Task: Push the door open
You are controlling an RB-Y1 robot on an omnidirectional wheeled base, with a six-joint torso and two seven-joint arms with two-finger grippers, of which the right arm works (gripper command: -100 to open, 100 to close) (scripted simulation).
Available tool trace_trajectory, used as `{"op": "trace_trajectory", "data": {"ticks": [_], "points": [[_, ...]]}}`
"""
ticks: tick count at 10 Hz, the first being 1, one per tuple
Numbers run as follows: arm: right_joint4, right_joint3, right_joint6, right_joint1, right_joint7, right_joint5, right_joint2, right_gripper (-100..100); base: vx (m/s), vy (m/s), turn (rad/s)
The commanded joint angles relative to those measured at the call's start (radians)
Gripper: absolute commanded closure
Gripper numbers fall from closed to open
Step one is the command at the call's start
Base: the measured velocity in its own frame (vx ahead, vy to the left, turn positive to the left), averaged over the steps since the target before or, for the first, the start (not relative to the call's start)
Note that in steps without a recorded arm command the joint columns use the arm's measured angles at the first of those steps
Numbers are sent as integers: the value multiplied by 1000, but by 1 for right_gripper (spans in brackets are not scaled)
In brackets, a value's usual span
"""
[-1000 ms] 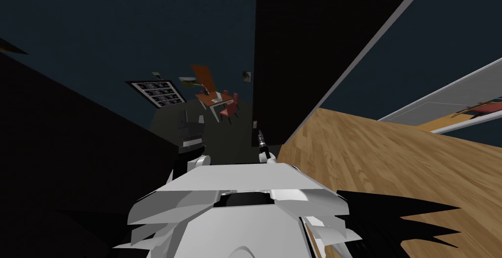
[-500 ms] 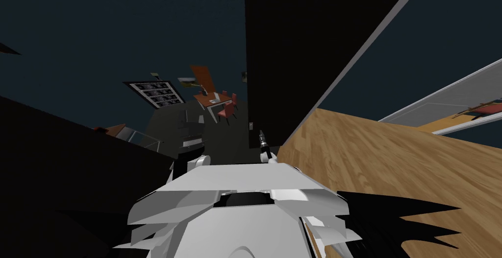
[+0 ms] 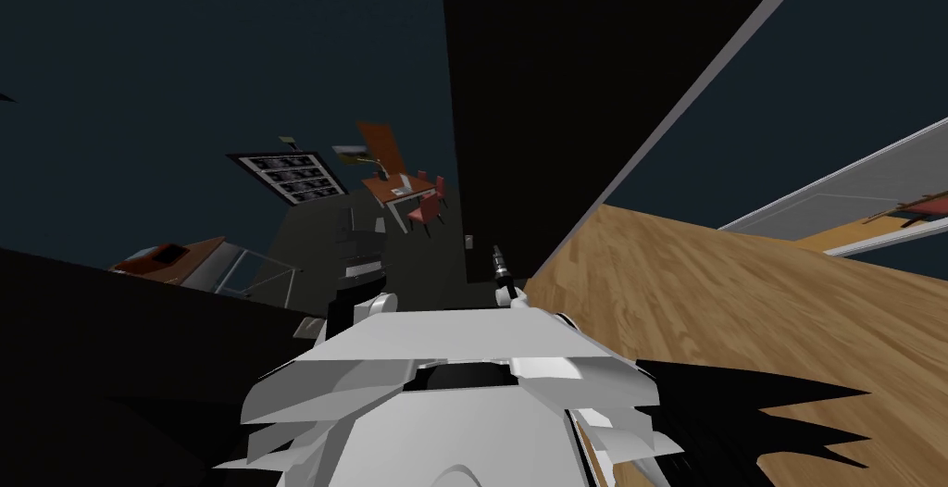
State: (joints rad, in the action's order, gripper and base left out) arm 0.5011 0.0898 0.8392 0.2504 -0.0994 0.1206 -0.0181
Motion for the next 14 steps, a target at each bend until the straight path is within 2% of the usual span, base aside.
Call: {"op": "trace_trajectory", "data": {"ticks": [1, 3, 5, 7, 8, 9, 10, 14], "points": [[-11, -2, 5, 5, 0, 1, -22, -100, 138, -87, 11], [-12, -5, 8, 5, -2, 2, -51, -100, 167, -61, 24], [-13, -7, 10, 5, -5, 3, -53, -100, 190, 48, 22], [-14, -10, 13, 4, -7, 4, -37, -100, 119, 126, 19], [-15, -11, 14, 4, -8, 5, -22, -100, 78, 172, -6], [-15, -11, 14, 4, -8, 5, -22, -100, 51, 115, -22], [-15, -12, 15, 4, -9, 5, 3, -100, 37, 125, 36], [-16, -15, 17, 3, -11, 6, 65, -100, 14, 192, 12]]}}
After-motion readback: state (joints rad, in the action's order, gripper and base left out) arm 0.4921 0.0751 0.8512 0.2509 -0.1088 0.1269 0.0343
